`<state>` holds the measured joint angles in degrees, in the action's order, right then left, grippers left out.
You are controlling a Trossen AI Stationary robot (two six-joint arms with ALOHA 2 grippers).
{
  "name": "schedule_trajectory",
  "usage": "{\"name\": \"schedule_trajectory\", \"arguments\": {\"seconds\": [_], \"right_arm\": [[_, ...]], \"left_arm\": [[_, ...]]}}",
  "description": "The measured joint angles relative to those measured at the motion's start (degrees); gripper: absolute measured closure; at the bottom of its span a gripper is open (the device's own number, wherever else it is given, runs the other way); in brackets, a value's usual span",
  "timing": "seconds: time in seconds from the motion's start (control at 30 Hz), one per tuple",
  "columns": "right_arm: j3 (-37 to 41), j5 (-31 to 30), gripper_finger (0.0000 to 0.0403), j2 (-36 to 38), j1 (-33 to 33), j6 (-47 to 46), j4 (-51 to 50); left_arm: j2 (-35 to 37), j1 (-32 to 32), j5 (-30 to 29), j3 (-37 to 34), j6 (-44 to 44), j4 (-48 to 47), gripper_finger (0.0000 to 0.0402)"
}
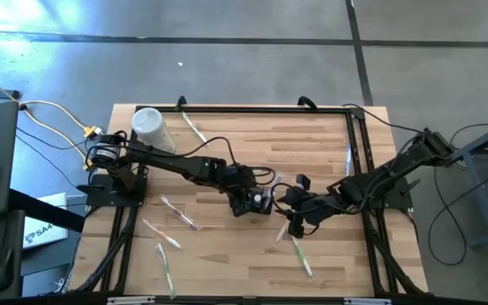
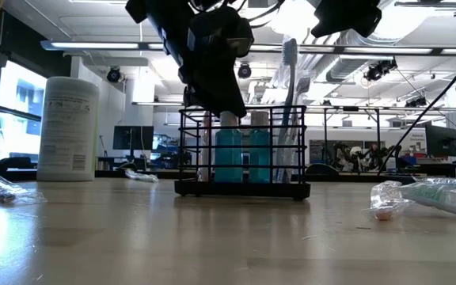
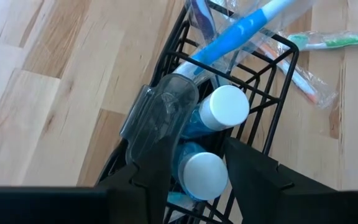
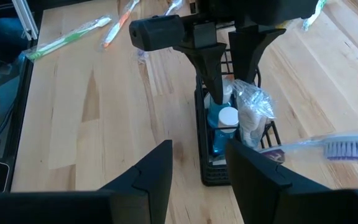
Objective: Pick & Place toothbrushing station
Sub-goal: Put the blue mouthwash bottle into the mesh organizer, then put the purple toothbrush into the toothbrush organizer
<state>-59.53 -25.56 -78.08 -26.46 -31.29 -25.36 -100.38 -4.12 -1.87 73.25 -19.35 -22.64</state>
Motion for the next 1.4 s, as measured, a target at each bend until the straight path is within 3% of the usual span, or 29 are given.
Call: {"name": "schedule_trajectory", "arguments": {"seconds": [0.53,0.97,1.2,1.3,1.4], "right_arm": [[0.0,0.1,0.0262,0.0,0.0,0.0,0.0],[0.0,0.2,0.0262,0.0,0.0,-0.2,-1.2],[0.0,0.2,0.0262,0.0,0.0,-0.4,-1.8],[0.0,0.2,0.0262,0.0,0.0,-0.4,-2.1],[0.0,0.2,0.0262,0.0,0.0,-0.4,-2.5]], "left_arm": [[1.9,0.0,-0.1,-0.1,-0.4,2.2,0.0249],[10.2,0.0,0.0,0.0,-0.4,0.2,0.0249],[17.2,-0.5,-0.1,0.0,-2.5,-10.9,0.0249],[19.9,-1.2,1.0,0.0,-4.2,-20.3,0.0249],[21.8,-2.9,4.0,0.0,-0.5,-33.5,0.0249]]}}
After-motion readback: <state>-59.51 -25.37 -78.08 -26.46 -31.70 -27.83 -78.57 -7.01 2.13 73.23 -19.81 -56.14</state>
